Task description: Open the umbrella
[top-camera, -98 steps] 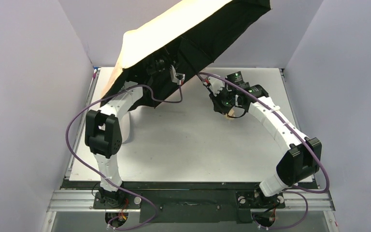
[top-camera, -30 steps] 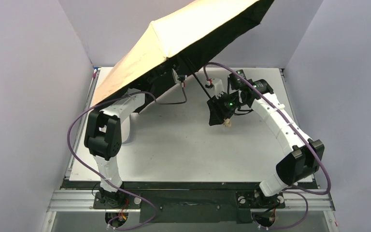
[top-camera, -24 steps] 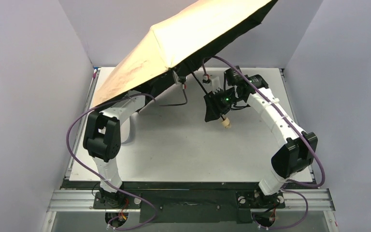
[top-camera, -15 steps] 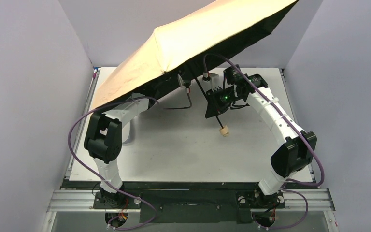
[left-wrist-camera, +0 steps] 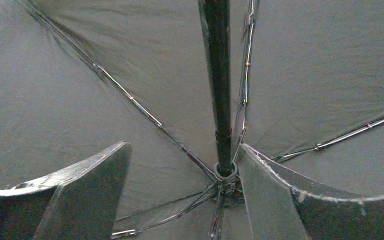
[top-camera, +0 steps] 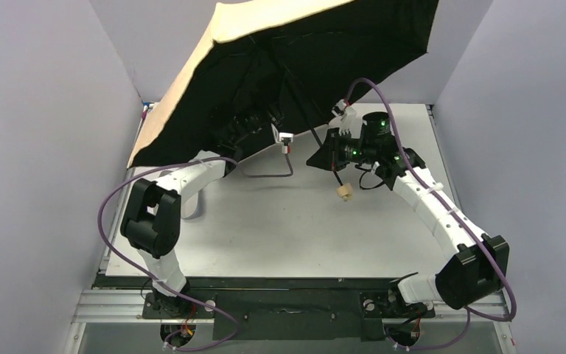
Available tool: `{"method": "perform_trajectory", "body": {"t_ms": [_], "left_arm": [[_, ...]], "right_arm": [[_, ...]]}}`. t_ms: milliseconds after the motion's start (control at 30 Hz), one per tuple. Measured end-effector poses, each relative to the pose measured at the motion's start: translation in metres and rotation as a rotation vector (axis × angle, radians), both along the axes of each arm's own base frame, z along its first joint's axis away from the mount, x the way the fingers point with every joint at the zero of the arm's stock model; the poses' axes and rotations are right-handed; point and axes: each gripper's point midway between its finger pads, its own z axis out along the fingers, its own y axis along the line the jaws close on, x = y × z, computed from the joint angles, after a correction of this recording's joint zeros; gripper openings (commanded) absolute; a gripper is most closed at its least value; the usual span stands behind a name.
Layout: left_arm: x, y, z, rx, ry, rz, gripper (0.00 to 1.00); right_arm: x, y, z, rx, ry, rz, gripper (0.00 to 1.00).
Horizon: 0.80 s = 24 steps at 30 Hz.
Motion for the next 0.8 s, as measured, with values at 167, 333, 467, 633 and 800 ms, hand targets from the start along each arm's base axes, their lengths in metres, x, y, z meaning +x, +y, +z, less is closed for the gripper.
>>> {"method": "perform_trajectory", "body": {"t_ms": [167, 333, 467, 633, 800], "left_arm": [[-0.021, -0.002, 0.004, -0.021, 0.033, -0.06, 0.83], [-0.056, 0.001, -0.004, -0.048, 0.113, -0.124, 0.89], [-0.086, 0.011, -0.019, -0.048, 0.206, -0.147, 0.98], [-0.119, 0.03, -0.048, -0.048, 0.377, -0.14, 0.97], [-0.144, 0.048, -0.075, -0.086, 0.557, -0.097, 0.97]], "right_arm": [[0.008, 0.002, 0.02, 0.123, -0.028, -0.083, 0.0], [0.013, -0.004, 0.017, 0.176, -0.029, -0.166, 0.0], [0.015, -0.015, 0.012, 0.193, -0.049, -0.252, 0.0], [0.016, -0.032, 0.007, 0.196, -0.116, -0.364, 0.0], [0.016, -0.047, -0.013, 0.171, -0.183, -0.442, 0.0]]}}
